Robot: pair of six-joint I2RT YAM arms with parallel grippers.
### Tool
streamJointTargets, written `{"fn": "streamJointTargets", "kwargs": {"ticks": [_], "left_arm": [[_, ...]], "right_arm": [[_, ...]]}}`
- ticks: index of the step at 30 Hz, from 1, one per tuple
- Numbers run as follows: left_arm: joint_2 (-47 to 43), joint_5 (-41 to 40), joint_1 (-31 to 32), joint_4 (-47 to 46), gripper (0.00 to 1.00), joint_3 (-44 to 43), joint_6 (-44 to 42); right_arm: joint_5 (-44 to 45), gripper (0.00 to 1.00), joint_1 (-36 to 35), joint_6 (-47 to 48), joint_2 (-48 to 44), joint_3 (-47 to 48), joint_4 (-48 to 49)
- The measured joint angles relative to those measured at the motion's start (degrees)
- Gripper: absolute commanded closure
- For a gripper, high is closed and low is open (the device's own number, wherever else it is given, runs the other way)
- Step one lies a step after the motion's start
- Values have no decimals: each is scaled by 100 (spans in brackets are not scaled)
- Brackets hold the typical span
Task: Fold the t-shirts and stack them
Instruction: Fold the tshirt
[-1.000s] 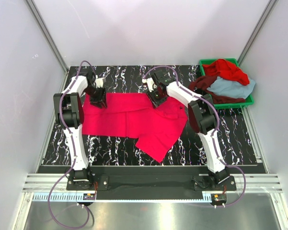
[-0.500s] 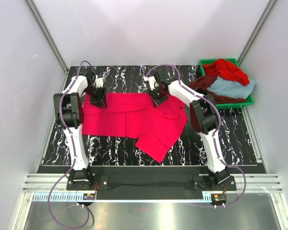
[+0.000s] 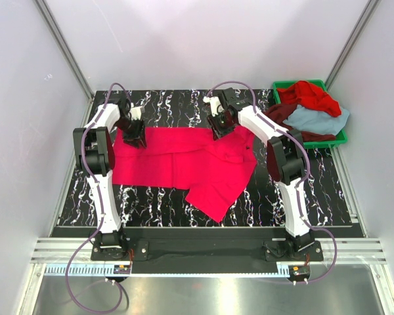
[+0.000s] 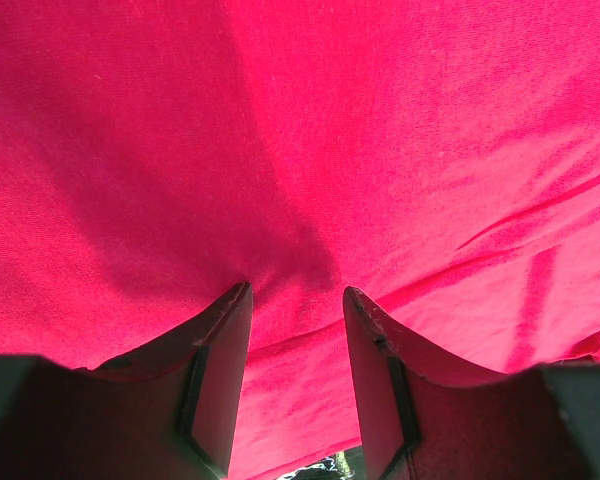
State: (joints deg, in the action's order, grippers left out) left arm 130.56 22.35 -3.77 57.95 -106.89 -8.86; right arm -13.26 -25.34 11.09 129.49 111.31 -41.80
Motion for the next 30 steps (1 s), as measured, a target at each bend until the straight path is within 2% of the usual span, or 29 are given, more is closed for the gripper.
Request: {"fn": "streamJointTargets", "kwargs": {"ticks": [30], "left_arm": [[0, -2, 0, 2, 53, 0, 15]], "right_arm": [[-166, 65, 0, 9, 452, -46, -138]]}}
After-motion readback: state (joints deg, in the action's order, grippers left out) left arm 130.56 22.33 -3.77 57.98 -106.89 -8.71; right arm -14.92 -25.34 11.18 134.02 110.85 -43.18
